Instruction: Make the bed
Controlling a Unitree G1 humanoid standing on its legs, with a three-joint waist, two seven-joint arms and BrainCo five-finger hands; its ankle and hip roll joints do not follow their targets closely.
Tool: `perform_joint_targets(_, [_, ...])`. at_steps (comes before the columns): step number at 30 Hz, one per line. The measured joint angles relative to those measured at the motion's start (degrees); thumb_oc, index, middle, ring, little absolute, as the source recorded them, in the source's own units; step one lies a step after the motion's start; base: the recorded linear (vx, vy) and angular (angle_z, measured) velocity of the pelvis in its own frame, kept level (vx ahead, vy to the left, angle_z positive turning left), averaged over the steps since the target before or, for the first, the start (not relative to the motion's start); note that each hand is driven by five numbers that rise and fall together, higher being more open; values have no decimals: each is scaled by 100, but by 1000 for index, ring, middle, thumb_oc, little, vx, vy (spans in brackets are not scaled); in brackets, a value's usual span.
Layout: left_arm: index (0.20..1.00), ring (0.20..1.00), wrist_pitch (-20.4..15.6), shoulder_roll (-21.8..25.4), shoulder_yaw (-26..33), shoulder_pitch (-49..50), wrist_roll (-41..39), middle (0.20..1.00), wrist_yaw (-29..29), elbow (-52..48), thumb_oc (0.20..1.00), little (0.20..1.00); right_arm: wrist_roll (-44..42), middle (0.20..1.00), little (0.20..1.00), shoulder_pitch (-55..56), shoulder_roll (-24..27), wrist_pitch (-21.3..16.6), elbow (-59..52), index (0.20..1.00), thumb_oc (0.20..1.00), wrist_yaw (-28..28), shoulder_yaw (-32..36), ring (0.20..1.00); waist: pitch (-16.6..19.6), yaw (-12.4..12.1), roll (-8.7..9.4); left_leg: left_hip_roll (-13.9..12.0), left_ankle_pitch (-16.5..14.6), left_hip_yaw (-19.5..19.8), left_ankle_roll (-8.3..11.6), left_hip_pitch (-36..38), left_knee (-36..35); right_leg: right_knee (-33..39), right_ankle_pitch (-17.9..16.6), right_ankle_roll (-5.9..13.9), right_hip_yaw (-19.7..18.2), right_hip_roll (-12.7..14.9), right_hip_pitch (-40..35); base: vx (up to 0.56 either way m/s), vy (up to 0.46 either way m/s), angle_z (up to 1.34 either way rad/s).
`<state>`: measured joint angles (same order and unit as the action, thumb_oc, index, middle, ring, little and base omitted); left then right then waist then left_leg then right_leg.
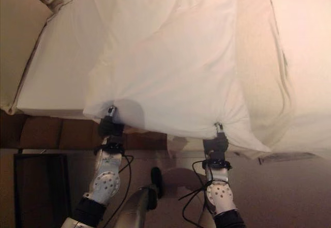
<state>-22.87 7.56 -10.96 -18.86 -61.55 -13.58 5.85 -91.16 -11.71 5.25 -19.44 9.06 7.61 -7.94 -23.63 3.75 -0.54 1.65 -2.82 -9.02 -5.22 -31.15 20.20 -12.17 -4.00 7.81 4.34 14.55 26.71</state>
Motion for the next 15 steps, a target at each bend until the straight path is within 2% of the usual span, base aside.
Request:
perform_joint_targets(1, [200,200,0,-50,32,69,0,200,1,-8,200,200,6,200,200,-38,-4,9,34,200,200,1,-3,200,13,-30,74,39,122,-156,-71,162,-312,-277,280,123,140,-273,127,-77,270,-39])
perform_joint_targets(2, [200,200,1,-86,66,111,1,200,-1,-8,200,200,9,200,200,-79,12,21,57,200,200,1,-4,200,10,-21,74,32,215,-195,-81,264,-504,-536,517,73,121,-454,225,-51,178,-51])
perform_joint_targets(3, [200,200,4,-127,96,186,1,200,-4,-15,200,200,30,200,200,-101,43,26,91,200,200,2,-12,200,14,5,77,72,305,-213,-89,432,-762,-736,747,-116,179,-789,263,-35,121,-43])
perform_joint_targets(4, [200,200,5,-184,93,235,3,200,-10,-23,200,200,42,200,200,-92,65,19,111,200,200,2,-10,200,14,13,81,125,359,-217,-83,566,-942,-739,871,-241,34,-1039,251,-36,121,-36])
perform_joint_targets(5, [200,200,5,-185,92,294,4,200,-10,-46,200,200,47,200,200,-99,77,19,118,200,200,5,-14,200,14,11,80,160,396,-228,-62,619,-1021,-697,856,-284,-4,-1135,209,-37,22,-23])
perform_joint_targets(12, [200,200,82,-110,98,291,4,200,-62,-73,200,200,49,200,200,-138,150,19,324,200,200,11,-125,200,13,-30,84,125,540,-210,22,725,-1333,-432,678,-610,-71,-1235,151,-85,-35,-5])
perform_joint_targets(15, [200,200,81,-115,122,291,4,200,-107,-74,200,200,49,200,200,-221,169,20,477,200,200,11,-155,200,12,-22,83,67,540,-241,59,723,-1331,-413,669,-625,-70,-1310,160,-90,-125,-10])
